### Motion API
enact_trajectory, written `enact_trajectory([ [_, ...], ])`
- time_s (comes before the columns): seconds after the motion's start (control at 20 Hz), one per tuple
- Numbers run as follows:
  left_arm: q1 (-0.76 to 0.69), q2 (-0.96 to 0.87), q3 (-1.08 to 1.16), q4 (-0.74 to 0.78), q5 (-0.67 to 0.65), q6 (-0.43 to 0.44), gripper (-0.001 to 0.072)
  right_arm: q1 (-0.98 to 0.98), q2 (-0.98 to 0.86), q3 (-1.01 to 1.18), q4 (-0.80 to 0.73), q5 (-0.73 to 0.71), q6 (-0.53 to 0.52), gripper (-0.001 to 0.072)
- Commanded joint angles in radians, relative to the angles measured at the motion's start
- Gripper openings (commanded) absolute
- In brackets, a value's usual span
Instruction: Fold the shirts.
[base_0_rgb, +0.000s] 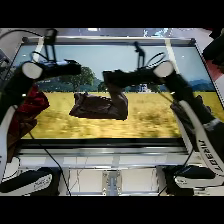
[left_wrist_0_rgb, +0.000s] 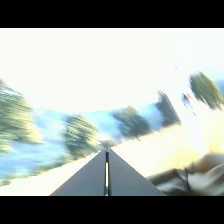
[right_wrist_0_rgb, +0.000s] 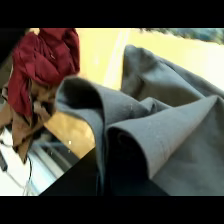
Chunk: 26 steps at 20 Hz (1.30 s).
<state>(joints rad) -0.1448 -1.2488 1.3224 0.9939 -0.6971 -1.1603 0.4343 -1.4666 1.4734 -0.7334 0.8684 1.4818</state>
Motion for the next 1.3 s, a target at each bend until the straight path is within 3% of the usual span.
enact_trajectory([
  [0.0, 0.136, 0.088, 0.001, 0.005, -0.094, 0.000, 0.0012, 0.218, -0.134, 0.036, 0.006, -0.383, -0.004, 0.0215],
  [0.05, 0.156, 0.089, 0.001, 0.005, -0.134, 0.001, 0.0012, 0.239, -0.151, 0.059, 0.006, -0.400, -0.002, 0.0584],
  [0.1, 0.170, 0.086, 0.001, 0.006, -0.165, 0.001, 0.0012, 0.244, -0.151, 0.079, -0.004, -0.393, -0.004, 0.0695],
  [0.25, 0.178, 0.080, 0.001, 0.027, -0.192, 0.001, 0.0012, 0.165, -0.119, 0.165, -0.187, -0.194, -0.008, 0.0685],
  [0.45, 0.177, 0.070, 0.001, 0.027, -0.191, 0.001, 0.0012, -0.082, -0.089, 0.270, -0.580, 0.484, 0.091, 0.0683],
  [0.55, 0.177, 0.056, 0.001, 0.027, -0.191, 0.000, 0.0012, -0.201, -0.089, 0.224, -0.689, 0.624, 0.106, 0.0683],
  [0.65, 0.175, 0.039, 0.001, 0.023, -0.192, -0.003, 0.0012, -0.304, -0.092, 0.119, -0.625, 0.540, 0.173, 0.0681],
  [0.75, 0.175, 0.024, 0.001, 0.023, -0.198, -0.003, 0.0012, -0.369, -0.096, -0.020, -0.458, 0.372, 0.177, 0.0568],
  [0.85, 0.175, 0.014, 0.001, 0.023, -0.202, -0.003, 0.0012, -0.424, -0.143, -0.141, -0.191, 0.278, 0.109, 0.0564],
  [0.95, 0.175, 0.007, 0.001, 0.023, -0.202, -0.003, 0.0012, -0.452, -0.237, -0.195, 0.039, 0.300, -0.016, 0.0570],
  [1.05, 0.175, 0.006, 0.001, 0.023, -0.202, -0.003, 0.0012, -0.438, -0.315, -0.196, 0.110, 0.294, -0.053, 0.0671],
  [1.25, 0.175, 0.006, 0.001, 0.023, -0.202, -0.003, 0.0012, -0.359, -0.399, -0.195, 0.152, 0.262, -0.064, 0.0672],
])
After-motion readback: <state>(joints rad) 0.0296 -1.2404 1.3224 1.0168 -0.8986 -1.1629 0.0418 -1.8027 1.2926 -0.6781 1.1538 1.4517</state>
